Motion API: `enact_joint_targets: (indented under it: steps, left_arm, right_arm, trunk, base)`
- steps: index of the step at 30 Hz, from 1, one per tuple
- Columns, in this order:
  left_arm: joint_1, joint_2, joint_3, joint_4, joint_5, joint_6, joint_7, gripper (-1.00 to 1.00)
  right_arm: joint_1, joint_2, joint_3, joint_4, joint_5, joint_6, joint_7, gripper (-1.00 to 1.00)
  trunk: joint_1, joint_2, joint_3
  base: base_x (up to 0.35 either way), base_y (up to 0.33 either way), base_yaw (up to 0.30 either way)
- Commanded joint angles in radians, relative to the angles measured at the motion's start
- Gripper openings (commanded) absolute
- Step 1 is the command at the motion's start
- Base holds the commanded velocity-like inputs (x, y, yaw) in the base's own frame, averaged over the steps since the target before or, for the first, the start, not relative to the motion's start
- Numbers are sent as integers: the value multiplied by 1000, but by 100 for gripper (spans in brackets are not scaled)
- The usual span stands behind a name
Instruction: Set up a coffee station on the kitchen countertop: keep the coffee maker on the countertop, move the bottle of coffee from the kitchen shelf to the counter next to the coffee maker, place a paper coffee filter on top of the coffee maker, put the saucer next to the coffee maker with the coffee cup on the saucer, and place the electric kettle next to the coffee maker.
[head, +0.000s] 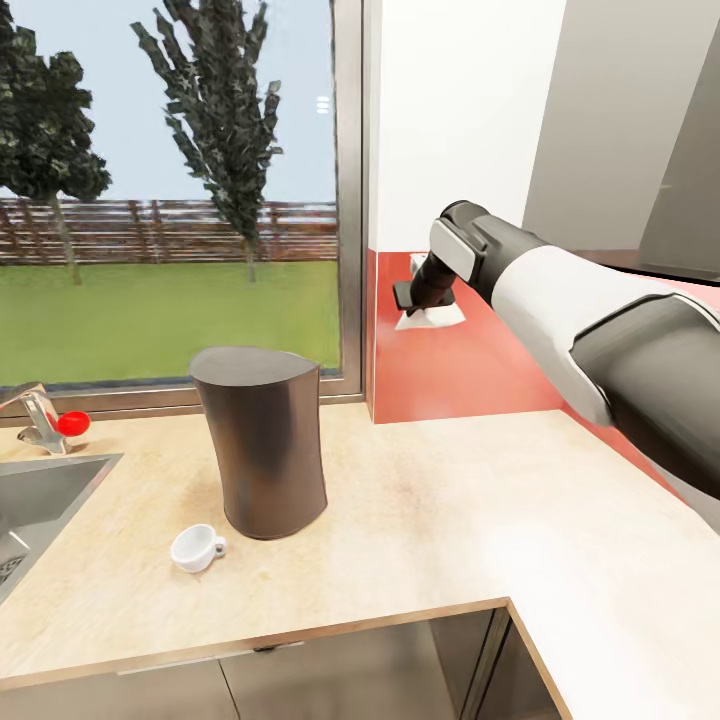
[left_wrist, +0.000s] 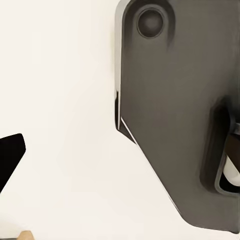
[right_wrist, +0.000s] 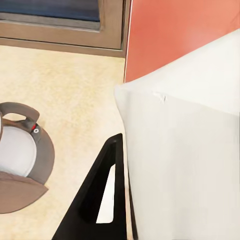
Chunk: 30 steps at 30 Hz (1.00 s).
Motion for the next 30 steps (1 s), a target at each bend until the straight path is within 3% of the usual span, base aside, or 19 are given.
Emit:
enact_joint_targets:
  steps: [1, 7, 9, 12, 13, 15, 17, 18, 30]
  left_arm:
    - [0, 0, 5, 0, -3, -4, 0, 100]
    - [0, 0, 5, -1, -3, -5, 0, 100]
    - [0, 0, 5, -1, -3, -5, 0, 100]
    - [0, 0, 5, 0, -3, -5, 0, 100]
    - [0, 1, 5, 0, -3, -5, 0, 100]
    - [0, 1, 5, 0, -3, -5, 0, 100]
    - [0, 2, 5, 0, -3, -5, 0, 100]
    - [0, 2, 5, 0, -3, -5, 0, 100]
    - [0, 3, 5, -1, -3, -4, 0, 100]
  right_arm:
    - [-1, 0, 8, 0, -2, 3, 1, -100]
    - [-1, 0, 13, -12, 40, 3, 38, -100]
    - [-1, 0, 13, -38, 44, 3, 103, -100]
    - [-1, 0, 21, -111, 61, 3, 307, -100]
    - [-1, 0, 29, -122, 67, 3, 339, -100]
    - [-1, 0, 68, -149, 92, 3, 417, -100]
    - [-1, 0, 133, -171, 116, 3, 486, -100]
    - [-1, 0, 187, -181, 129, 3, 530, -100]
    - [-1, 0, 209, -187, 138, 3, 545, -100]
  trunk:
    - [1, -2, -2]
    - [1, -2, -2]
    - [1, -2, -2]
    - [1, -2, -2]
    - [1, -2, -2]
    - [1, -2, -2]
    - [1, -2, -2]
    - [1, -2, -2]
    - [1, -2, -2]
  base:
    - [0, 0, 0]
    - [0, 0, 0]
    - [0, 0, 0]
    - [0, 0, 0]
    - [0, 0, 0]
    - [0, 0, 0]
    - [0, 0, 0]
    - [0, 0, 0]
    - [0, 0, 5]
